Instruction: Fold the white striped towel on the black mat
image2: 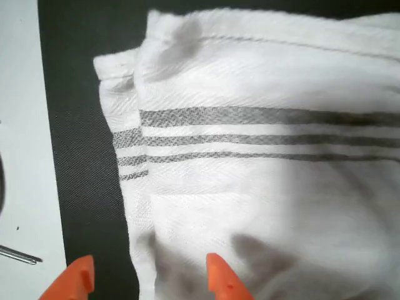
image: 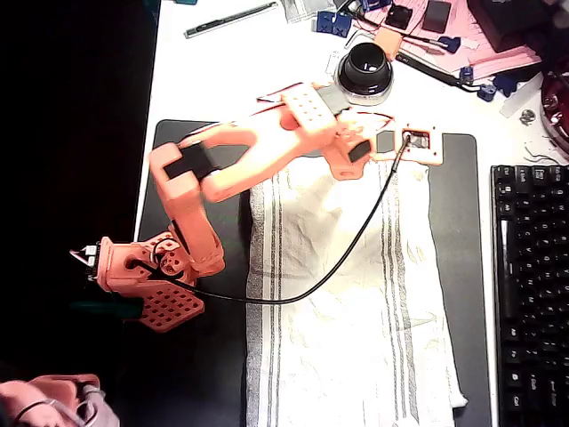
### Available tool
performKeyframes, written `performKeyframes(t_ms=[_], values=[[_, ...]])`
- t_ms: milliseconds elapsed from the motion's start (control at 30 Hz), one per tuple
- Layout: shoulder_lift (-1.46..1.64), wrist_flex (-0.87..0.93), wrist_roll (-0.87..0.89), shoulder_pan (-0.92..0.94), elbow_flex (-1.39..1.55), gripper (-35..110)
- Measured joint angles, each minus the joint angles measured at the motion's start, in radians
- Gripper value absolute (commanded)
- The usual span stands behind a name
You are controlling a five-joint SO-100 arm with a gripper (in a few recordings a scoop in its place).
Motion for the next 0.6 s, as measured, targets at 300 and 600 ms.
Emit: performKeyframes(t_ms=[300, 600], values=[[-0.198, -0.002, 0.000, -0.061, -0.084, 21], [-0.267, 0.026, -0.035, -0.083, -0.135, 11]])
